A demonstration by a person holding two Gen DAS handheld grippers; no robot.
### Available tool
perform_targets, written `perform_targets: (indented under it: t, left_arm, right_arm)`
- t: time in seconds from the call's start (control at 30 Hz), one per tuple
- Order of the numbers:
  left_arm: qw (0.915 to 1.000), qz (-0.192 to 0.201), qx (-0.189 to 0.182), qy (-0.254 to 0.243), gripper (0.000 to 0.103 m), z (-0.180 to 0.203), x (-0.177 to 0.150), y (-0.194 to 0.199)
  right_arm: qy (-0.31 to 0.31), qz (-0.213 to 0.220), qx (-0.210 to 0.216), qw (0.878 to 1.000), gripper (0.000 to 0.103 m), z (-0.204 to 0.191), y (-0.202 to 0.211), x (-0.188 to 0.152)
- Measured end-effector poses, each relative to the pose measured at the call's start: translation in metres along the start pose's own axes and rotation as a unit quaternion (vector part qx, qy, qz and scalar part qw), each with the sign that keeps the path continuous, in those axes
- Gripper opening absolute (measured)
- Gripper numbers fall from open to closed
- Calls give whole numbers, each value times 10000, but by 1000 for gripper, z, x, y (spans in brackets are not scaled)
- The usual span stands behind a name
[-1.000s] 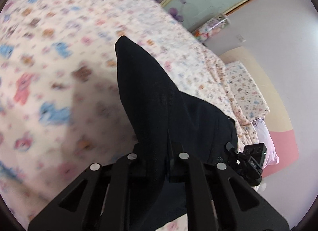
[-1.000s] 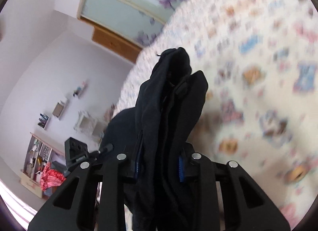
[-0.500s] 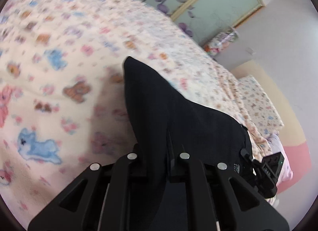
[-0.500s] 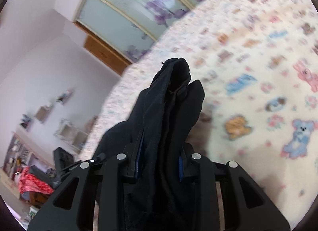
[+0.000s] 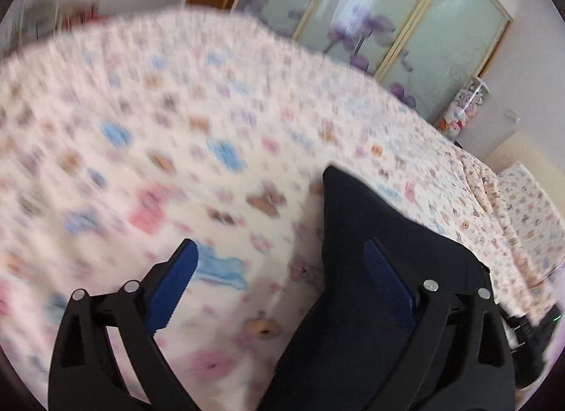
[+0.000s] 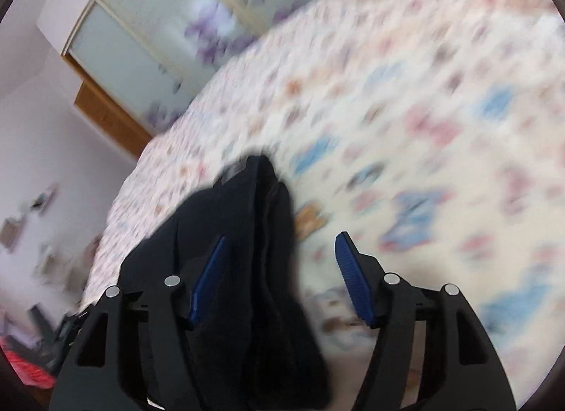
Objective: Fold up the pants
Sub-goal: 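Lay the folded black trousers flat on the bed and open both grippers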
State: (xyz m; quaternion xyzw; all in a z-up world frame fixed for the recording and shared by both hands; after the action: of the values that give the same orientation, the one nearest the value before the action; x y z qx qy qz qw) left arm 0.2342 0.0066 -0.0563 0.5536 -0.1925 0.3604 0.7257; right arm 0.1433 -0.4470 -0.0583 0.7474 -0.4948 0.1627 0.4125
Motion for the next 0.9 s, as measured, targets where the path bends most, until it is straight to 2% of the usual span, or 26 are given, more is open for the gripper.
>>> perform_targets:
  t: [0.03,0.07,0.13,0.23,0.3,0.37,0.43,0.5,0.53,0.6,0.67,0.73,0.83,0.9]
  left_arm:
    - [9997,175,-75,-119,100,4,2,14]
    - [9985,308,-378,-260,101,15,0,30]
    - [9922,324,-1099,-491,101,43,-10,52]
    - [9847,9,-1628,-623,101,74,-28,58]
    - [9811,-313,-1793,-650,101,89,-43,51]
    - [9808,-572,-1726,-701,101,93,-58,38]
    - [9823,-909,-1420,-819,101,90,-76,16]
    - [9788,-1300,-1277,-938,101,82,-95,-11]
    - [9784,-1314,-1258,-978,101,82,-99,-16]
    - [9803,-992,-1060,-1335,101,83,-107,-19]
    - [9797,-833,-692,-1690,101,89,-113,-18]
    - [9793,-802,-559,-1775,101,91,-114,-19]
    - [9805,-714,-588,-1737,101,90,-112,-10]
    - [9826,-477,-377,-1757,101,84,-109,2]
  right_arm:
    - [146,118,244,9995,65,-15,15,2]
    - [237,98,531,9983,65,-29,22,1]
    - [398,-73,1119,9929,69,-60,35,-9]
    - [497,-379,1591,9853,70,-84,42,-35]
    - [523,-743,1612,9827,70,-85,36,-57]
    - [570,-1015,1455,9825,70,-78,26,-70]
    - [333,-1430,1179,9821,71,-59,10,-87]
    - [-252,-1631,1428,9759,70,-44,-3,-93]
    - [-651,-1602,1665,9708,70,-37,-4,-91]
    - [-931,-1631,1861,9644,70,-33,-4,-88]
    - [-901,-1605,1926,9639,70,-31,-4,-88]
    - [-800,-1537,1897,9664,70,-31,-2,-87]
    - [-605,-1445,1868,9698,73,-37,7,-89]
    - [-395,-1385,1759,9738,74,-45,19,-89]
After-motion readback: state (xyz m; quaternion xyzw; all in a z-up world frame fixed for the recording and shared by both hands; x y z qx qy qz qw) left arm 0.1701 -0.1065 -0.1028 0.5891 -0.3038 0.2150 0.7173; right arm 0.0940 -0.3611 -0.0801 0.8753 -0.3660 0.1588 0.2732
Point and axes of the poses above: each gripper's, at about its wrist camera, not at the fingertips, and y roughly against the way its jaws point, z to its right, x to its top, the point moved 9 cm from there along -y, roughly the way its jaws point, and after that the axes turned 7 degrees about x, right-handed, at the moved point
